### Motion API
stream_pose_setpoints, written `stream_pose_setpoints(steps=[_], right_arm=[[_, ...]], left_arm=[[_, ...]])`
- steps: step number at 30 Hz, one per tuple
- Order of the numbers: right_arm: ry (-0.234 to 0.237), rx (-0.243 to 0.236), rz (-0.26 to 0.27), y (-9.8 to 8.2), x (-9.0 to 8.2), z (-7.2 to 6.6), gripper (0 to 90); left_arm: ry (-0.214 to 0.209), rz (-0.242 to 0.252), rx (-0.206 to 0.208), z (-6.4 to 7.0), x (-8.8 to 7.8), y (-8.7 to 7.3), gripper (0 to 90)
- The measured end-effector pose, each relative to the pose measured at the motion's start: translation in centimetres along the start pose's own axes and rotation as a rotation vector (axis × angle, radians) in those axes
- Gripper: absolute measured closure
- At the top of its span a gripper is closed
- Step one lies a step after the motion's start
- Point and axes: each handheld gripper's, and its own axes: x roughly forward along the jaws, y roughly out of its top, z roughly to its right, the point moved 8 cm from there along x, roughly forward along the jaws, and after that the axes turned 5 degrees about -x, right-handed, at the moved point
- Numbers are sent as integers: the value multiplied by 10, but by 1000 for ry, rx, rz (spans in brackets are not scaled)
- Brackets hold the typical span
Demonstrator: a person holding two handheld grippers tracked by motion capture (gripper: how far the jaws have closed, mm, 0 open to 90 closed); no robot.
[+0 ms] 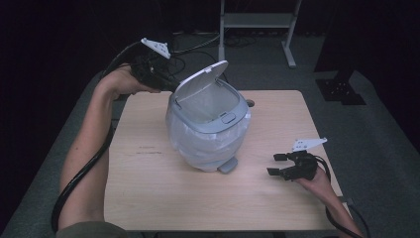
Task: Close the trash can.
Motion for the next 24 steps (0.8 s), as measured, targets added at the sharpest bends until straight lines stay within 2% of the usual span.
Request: stream_pose_setpoints(steps=[5, 13, 24], right_arm=[[-1, 0, 3, 0, -1, 0, 262], [-1, 0, 1, 0, -1, -1, 263], [-3, -2, 5, 1, -2, -2, 263]], left_arm=[[-5, 2, 13, 3, 1, 6, 805], [-31, 5, 44, 17, 7, 18, 789], [-69, -10, 67, 29, 21, 22, 773]])
